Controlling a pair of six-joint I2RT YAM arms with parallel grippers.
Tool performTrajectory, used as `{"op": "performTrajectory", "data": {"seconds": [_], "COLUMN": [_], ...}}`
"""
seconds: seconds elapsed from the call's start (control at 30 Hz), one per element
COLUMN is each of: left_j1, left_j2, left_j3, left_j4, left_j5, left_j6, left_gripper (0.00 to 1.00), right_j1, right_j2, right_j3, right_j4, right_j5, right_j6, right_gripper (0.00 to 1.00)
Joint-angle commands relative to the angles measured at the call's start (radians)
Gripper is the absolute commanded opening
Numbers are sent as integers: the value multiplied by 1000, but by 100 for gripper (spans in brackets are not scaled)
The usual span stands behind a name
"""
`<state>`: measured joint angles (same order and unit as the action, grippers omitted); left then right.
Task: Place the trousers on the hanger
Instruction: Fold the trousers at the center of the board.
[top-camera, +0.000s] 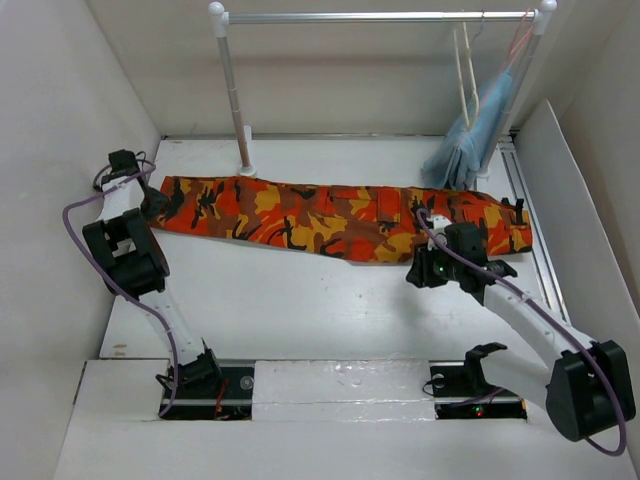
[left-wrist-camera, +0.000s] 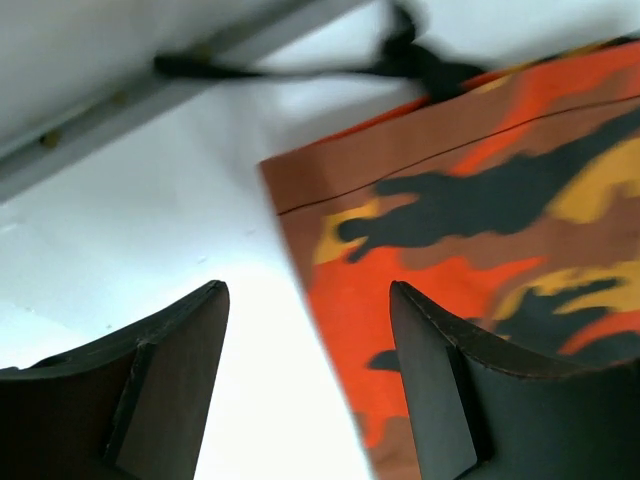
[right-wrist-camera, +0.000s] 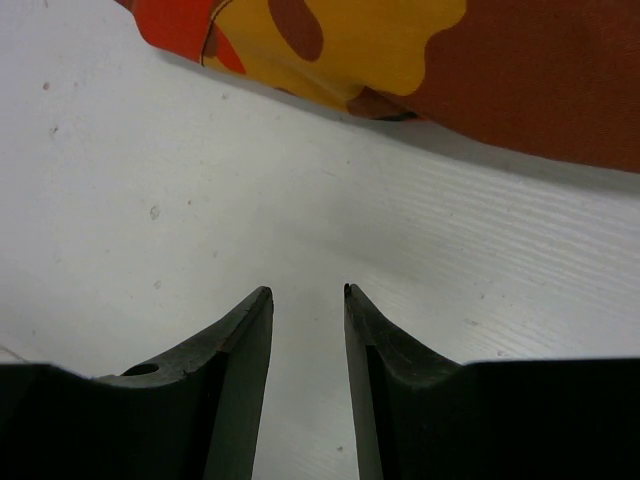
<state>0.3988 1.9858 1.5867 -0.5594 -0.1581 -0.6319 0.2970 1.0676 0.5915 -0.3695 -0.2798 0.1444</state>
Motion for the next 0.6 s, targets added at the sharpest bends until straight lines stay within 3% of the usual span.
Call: {"op": "performTrajectory", "data": {"seconds": [0.0, 0.1, 0.13, 0.2, 0.23, 0.33, 0.47, 0.57], "left_j1": [20, 8, -14, -14, -14, -14, -14, -14], "left_j2": [-55, -10, 14, 37, 47, 80, 120, 137], "left_j3": [-60, -82, -80, -82, -79, -76, -73, -59], "left_j4": [55, 82, 93, 98, 101, 125, 156, 161], "left_j5": [61, 113, 111, 114, 117, 140, 152, 152], "left_j6": [11, 6, -3, -5, -15, -40, -58, -55], "left_gripper": [62, 62, 62, 62, 62, 63, 58, 42], "right_j1": [-16, -56, -117, -137, -174, -235, -443, -564], "right_j2": [-53, -86, -92, -93, -95, -110, -121, -69], "right_j3": [39, 33, 37, 47, 54, 67, 38, 12], "right_j4": [-12, -17, -23, -29, -40, -84, -65, 24], "right_j5": [19, 7, -16, -39, -41, -7, 17, 1], "right_j6": [-9, 4, 4, 7, 11, 50, 136, 205], "right_gripper": [41, 47, 60, 65, 75, 90, 99, 100]}}
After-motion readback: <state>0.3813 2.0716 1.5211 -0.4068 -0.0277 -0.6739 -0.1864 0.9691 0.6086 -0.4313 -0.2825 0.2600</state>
